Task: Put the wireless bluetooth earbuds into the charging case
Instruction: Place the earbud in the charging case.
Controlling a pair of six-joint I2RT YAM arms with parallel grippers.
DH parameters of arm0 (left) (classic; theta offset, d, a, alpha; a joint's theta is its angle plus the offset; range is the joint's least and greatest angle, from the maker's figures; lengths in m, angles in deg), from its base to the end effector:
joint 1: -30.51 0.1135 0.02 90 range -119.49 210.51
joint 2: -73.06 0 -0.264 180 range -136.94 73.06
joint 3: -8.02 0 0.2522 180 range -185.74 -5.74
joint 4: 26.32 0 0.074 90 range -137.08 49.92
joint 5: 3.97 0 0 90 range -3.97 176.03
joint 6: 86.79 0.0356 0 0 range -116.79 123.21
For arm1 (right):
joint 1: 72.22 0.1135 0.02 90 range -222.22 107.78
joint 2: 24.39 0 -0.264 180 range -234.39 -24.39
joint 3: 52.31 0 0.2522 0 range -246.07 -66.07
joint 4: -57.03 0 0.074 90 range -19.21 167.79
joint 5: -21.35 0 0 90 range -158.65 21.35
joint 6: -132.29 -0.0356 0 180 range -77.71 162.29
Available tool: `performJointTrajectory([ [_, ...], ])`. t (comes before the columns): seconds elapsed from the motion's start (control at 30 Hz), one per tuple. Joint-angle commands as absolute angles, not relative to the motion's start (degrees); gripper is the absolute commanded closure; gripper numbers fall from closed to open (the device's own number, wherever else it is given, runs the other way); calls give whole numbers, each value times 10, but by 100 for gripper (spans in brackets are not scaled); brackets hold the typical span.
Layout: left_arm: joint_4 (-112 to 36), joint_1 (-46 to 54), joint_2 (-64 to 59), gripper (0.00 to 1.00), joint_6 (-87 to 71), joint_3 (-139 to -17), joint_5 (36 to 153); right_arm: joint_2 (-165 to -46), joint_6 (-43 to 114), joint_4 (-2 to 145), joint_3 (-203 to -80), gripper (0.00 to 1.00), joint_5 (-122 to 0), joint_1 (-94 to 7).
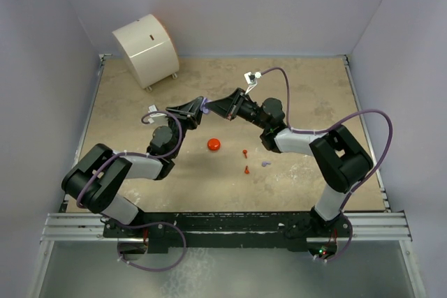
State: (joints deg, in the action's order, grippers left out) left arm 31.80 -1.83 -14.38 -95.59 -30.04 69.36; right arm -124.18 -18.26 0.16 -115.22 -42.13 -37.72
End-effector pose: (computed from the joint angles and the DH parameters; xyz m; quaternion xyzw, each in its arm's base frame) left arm 0.2414 -0.1408 0.2022 -0.4451 0.4786 -0.6446 0.3965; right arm 0.2927 0.2205 0.2585 -0.0572 0.5863 0.6769 0.4413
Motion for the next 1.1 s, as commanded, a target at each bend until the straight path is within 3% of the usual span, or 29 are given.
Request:
performJointTrajectory([
  [0.0,351,-21,-144,100,-947,-319,699,-1239,-186,-31,-1149,100,-421,-374],
  [1.07,395,-23,-140,100,-936,-314,706,-1249,-194,-32,-1153,100,-417,-375],
])
